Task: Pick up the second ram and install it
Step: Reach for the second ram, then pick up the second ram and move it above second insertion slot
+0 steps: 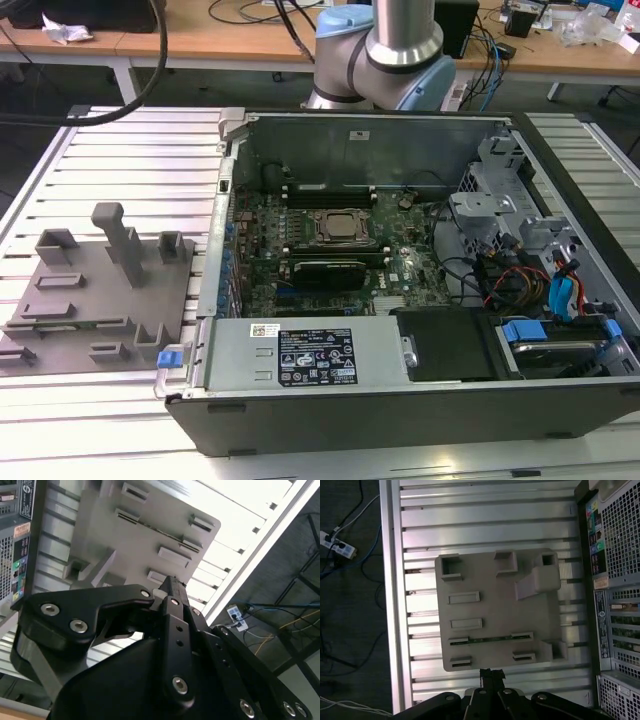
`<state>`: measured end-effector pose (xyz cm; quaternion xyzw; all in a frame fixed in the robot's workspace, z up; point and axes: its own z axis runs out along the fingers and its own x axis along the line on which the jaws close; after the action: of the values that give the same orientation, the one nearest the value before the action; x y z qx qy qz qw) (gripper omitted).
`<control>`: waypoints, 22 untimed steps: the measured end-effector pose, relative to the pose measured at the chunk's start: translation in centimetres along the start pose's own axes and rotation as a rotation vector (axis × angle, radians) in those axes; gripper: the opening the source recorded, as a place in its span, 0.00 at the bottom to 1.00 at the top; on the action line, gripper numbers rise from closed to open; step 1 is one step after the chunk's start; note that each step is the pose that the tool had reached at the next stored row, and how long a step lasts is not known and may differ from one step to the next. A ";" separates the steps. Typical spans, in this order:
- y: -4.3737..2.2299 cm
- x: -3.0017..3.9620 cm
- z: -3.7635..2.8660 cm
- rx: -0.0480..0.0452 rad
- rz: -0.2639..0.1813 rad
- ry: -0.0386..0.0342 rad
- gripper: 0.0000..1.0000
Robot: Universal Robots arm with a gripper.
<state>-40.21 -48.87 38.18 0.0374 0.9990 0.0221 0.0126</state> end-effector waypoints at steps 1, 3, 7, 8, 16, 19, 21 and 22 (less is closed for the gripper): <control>0.03 -0.51 0.07 0.0001 0.000 0.0003 0.11; 0.05 -0.92 0.13 0.0002 0.000 0.0003 0.11; 0.05 -1.11 0.15 0.0001 0.000 0.0004 0.11; 0.06 -1.11 0.15 0.0001 0.000 0.0003 0.11; 0.06 -1.12 0.15 0.0000 0.000 0.0003 0.11; 0.06 -1.13 0.15 0.0001 0.000 0.0003 0.11; 0.06 -1.13 0.15 -0.0002 -0.013 0.0009 0.11; 0.06 -1.13 0.15 -0.0004 -0.022 0.0013 0.11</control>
<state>-39.07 -48.89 38.06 0.0265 0.9993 0.0221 0.0122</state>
